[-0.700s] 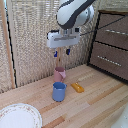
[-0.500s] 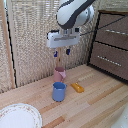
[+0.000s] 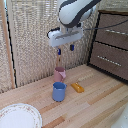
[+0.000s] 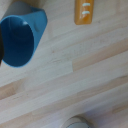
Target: Kindly get your arm to the topmost drawer handle. Get a good grip on it, then softly pull to open it.
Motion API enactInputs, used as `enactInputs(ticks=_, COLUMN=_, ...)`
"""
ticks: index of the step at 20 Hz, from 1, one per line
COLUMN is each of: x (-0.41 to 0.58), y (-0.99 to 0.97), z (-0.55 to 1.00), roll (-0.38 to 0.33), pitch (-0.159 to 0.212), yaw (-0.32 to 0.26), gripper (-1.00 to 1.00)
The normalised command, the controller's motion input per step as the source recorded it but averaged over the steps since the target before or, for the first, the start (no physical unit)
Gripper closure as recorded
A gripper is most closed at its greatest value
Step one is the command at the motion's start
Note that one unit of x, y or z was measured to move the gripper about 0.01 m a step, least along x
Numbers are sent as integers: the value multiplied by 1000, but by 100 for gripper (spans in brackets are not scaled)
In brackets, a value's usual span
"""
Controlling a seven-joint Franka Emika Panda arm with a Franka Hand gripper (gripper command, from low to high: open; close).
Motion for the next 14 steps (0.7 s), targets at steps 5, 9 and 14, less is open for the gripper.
enactInputs(ticks=5, x=-186, y=-291, z=34, roll=-362, pitch=0, yaw=81, gripper=-100)
enactInputs(ticks=9, x=-159, y=-257, z=-10, roll=-373, pitch=0, yaw=119, gripper=-100)
enactInputs(ticks=14, x=-39, y=-103, z=-69, roll=-370, pitch=-1, yaw=186, gripper=-100)
